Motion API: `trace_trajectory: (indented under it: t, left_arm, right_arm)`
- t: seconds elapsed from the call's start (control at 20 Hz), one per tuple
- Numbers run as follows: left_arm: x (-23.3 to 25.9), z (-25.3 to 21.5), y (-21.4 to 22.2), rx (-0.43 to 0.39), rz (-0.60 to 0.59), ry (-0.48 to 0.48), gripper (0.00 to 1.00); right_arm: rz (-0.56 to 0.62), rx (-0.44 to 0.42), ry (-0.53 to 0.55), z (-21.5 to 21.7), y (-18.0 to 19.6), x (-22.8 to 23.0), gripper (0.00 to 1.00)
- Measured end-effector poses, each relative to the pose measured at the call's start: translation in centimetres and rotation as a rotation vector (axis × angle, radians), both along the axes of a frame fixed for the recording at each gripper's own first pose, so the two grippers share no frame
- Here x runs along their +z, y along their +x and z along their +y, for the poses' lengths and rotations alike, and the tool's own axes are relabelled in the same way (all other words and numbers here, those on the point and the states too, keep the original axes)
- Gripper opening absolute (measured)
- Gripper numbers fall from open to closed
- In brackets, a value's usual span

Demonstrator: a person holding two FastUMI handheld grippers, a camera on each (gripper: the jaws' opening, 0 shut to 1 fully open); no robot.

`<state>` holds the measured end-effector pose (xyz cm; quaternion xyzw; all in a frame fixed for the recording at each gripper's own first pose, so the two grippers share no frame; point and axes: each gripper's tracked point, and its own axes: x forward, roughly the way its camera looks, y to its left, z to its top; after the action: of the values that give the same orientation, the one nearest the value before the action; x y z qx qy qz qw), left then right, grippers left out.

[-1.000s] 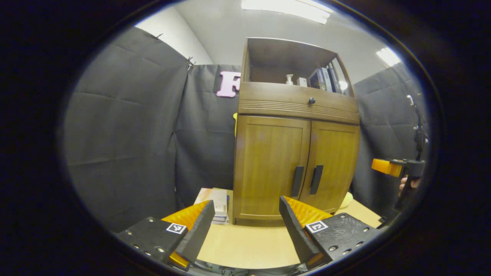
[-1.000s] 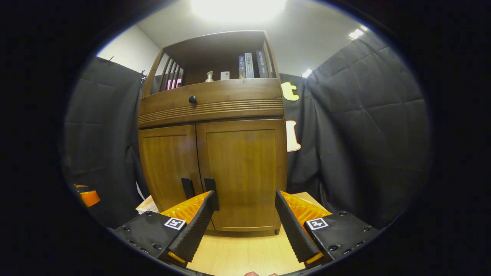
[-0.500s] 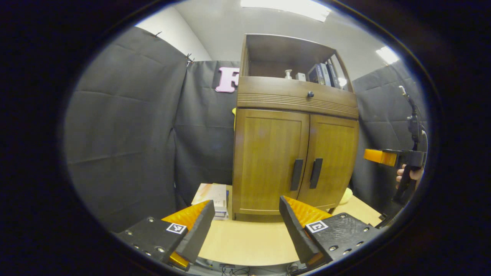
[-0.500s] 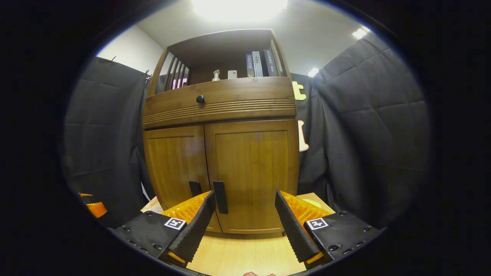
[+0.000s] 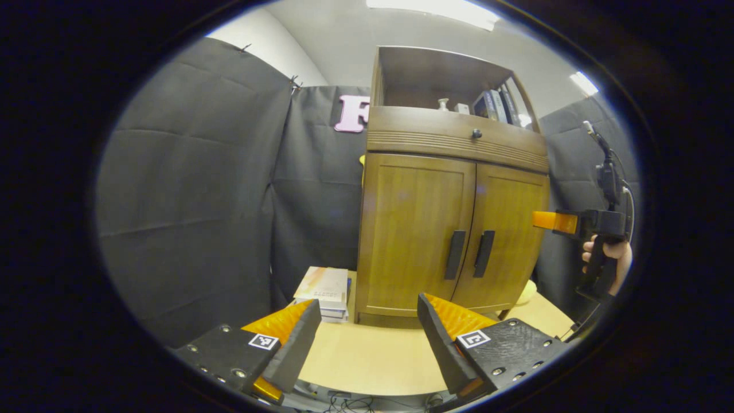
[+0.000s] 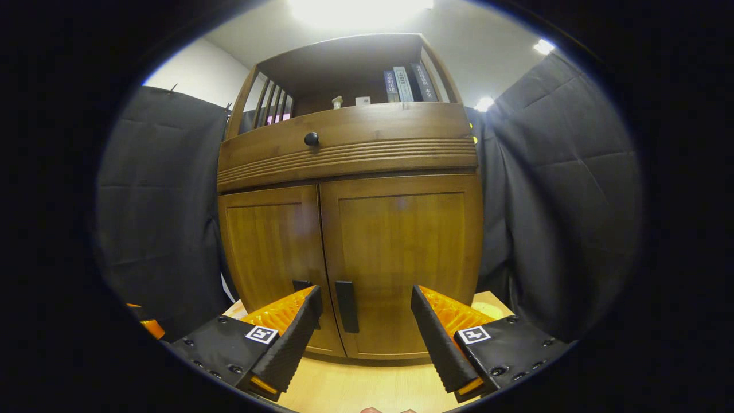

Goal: Open the right door of the double-door shoe cabinet with the right hand, and open the left door with the left hand.

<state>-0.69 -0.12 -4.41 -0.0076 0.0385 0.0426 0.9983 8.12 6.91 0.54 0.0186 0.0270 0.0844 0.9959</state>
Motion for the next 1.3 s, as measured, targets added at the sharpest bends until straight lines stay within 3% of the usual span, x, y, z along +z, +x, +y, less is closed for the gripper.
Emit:
trace_trajectory:
  t: [0.6,0.75,1.25,1.3]
  left_arm:
    - [-1.8,1.9,1.3,0.196,0.024,-0.004,0.98]
    - [-2.0,1.8,2.0,0.230,0.027,-0.012,0.98]
    - [-2.9,0.5,3.3,0.264,0.051,-0.002,0.98]
    - [-3.0,0.4,3.4,0.265,0.056,-0.002,0.98]
  right_arm:
    - [0.105,0.093,-0.026,3.2,8.6,-3.7,0.98]
    - [0.089,0.064,-0.045,2.8,10.5,-4.2,0.97]
    - [0.161,0.091,-0.057,4.5,13.7,-8.0,0.97]
    - [0.170,0.098,-0.059,5.0,13.9,-8.6,0.93]
